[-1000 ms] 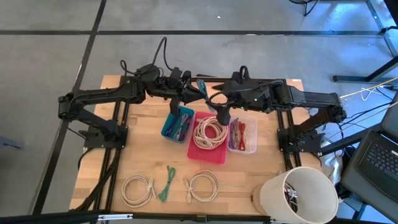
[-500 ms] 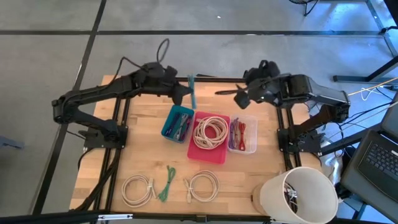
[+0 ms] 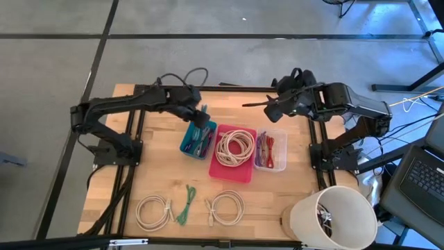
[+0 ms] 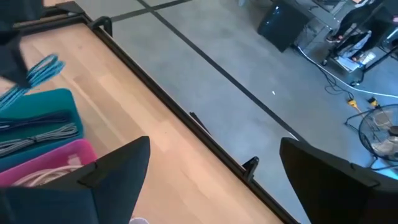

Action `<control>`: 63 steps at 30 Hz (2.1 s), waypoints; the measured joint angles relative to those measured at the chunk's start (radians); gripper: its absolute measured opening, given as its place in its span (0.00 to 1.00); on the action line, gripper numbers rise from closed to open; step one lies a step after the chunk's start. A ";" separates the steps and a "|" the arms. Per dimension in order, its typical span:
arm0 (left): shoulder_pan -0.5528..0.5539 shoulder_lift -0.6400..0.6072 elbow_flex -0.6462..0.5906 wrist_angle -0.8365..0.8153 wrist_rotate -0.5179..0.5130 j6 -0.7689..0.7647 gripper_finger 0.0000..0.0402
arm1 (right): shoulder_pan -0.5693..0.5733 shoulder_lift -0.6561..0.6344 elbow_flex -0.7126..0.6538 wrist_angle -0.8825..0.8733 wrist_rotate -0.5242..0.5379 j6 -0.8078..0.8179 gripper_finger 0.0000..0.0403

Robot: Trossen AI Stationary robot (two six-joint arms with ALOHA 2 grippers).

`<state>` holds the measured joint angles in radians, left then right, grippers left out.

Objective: Pick & Place USB Port
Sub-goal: Put the blue and black charger cable into the blue bin, then put the white charger cable into the pink bin

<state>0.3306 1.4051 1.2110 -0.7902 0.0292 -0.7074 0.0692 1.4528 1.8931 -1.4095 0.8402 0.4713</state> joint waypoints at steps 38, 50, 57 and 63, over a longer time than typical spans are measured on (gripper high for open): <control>0.087 0.442 -0.107 0.122 0.246 0.026 0.03 | 0.000 0.000 -0.001 -0.136 -0.083 0.157 0.90; 0.087 0.400 -0.109 0.131 0.217 0.033 0.36 | 0.000 0.001 -0.001 -0.136 -0.093 0.157 0.90; 0.087 0.361 -0.109 0.127 0.289 0.000 0.56 | 0.000 0.001 -0.001 -0.136 -0.093 0.157 0.90; 0.084 0.221 -0.109 0.121 0.280 -0.039 0.59 | 0.000 0.001 -0.001 -0.136 -0.093 0.153 0.90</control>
<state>0.4150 1.6262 1.1017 -0.6691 0.3092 -0.7461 0.0692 1.4536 1.8919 -1.5455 0.7475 0.6243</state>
